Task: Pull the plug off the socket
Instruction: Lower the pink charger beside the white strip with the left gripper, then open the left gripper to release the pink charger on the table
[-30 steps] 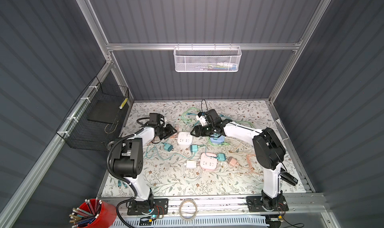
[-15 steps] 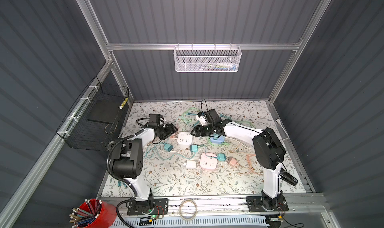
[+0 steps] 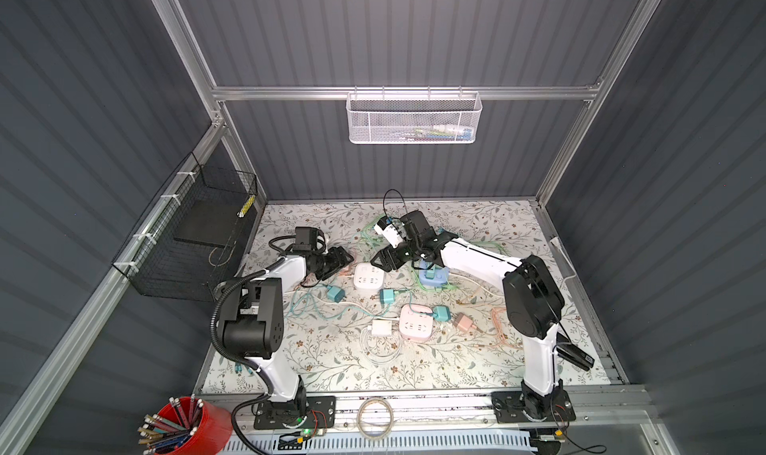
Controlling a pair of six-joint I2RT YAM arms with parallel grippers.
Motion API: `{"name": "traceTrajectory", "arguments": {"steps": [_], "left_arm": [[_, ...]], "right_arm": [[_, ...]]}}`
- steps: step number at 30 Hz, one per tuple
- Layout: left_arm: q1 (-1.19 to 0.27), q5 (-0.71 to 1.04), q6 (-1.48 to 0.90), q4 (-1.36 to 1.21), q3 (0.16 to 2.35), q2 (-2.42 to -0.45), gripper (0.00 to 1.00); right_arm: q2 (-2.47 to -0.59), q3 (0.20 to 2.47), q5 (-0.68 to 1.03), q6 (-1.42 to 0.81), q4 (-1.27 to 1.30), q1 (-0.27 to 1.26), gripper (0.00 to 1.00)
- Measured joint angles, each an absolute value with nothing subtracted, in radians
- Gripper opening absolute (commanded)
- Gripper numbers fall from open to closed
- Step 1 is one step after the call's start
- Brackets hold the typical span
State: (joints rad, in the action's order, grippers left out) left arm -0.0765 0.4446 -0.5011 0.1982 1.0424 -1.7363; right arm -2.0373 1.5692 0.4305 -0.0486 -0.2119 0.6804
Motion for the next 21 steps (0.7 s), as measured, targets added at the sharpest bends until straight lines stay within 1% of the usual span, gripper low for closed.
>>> {"name": "traceTrajectory", "arguments": {"steps": [6, 8, 9, 15, 21], "left_arm": [[-0.068, 0.464, -0.507, 0.198, 1.032, -1.691, 0.80], [-0.064, 0.484, -0.516, 0.191, 1.032, -1.689, 0.83], [-0.062, 0.496, -0.524, 0.187, 1.032, -1.689, 0.88], [-0.053, 0.546, -0.543, 0.187, 1.018, -1.684, 0.88], [-0.031, 0.616, -0.593, 0.164, 0.937, -1.658, 0.90]], "right_arm": [[-2.108, 1.634, 0.413, 0.064, -0.242, 0.698, 0.83], [-2.136, 1.664, 0.410, 0.101, -0.247, 0.715, 0.83], [-2.148, 1.677, 0.408, 0.118, -0.251, 0.726, 0.83], [-2.185, 1.722, 0.415, 0.167, -0.252, 0.759, 0.84], [-2.247, 1.819, 0.420, 0.204, -0.259, 0.769, 0.85]]}}
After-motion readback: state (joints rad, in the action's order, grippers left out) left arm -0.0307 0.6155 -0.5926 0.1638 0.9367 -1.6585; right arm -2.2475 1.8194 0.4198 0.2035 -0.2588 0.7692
